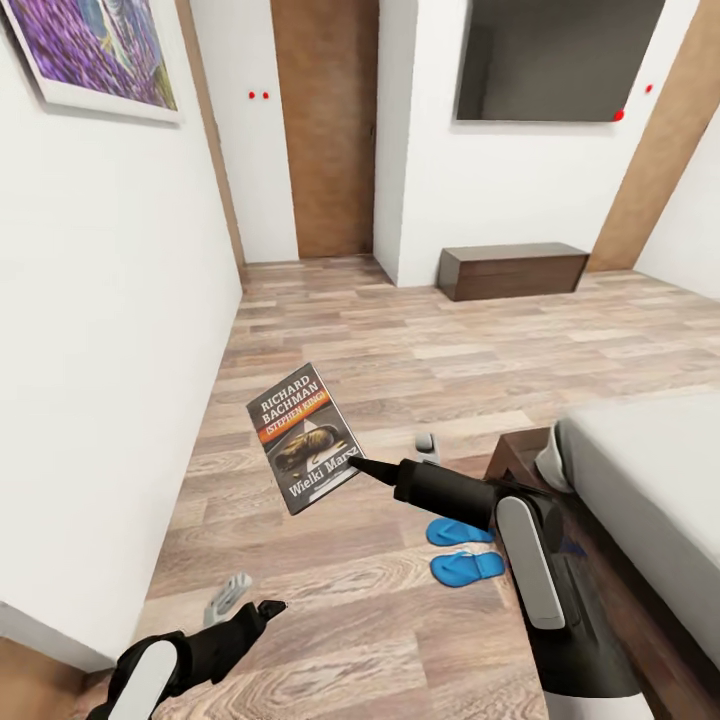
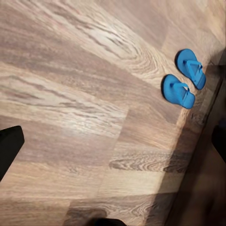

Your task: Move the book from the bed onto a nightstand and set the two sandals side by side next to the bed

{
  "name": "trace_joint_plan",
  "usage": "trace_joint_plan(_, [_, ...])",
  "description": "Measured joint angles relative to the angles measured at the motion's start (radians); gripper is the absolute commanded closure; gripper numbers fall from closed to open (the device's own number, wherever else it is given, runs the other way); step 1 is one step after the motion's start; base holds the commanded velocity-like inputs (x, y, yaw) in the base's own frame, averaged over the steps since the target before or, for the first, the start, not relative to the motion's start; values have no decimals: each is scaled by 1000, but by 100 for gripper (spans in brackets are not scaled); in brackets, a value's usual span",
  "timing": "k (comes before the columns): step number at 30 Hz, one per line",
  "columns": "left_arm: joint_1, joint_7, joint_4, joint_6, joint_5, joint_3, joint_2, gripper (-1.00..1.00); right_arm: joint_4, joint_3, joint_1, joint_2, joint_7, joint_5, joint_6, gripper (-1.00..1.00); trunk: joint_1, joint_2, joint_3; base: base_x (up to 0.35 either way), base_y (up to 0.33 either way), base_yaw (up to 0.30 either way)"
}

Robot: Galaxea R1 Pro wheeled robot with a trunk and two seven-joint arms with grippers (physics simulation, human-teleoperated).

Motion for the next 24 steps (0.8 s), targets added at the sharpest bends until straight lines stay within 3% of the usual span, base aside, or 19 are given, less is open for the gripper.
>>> trace_joint_plan(5, [0, 1, 6, -4, -1, -9, -15, -100, 0, 0, -1, -1, 1, -1, 0, 100, 0, 0, 2, 0, 0, 274])
trace_joint_plan(24, [0, 0, 31, -16, 0, -12, -20, -100, 0, -1, -2, -5, 2, -6, 2, 100, 0, 0, 24, 0, 0, 216])
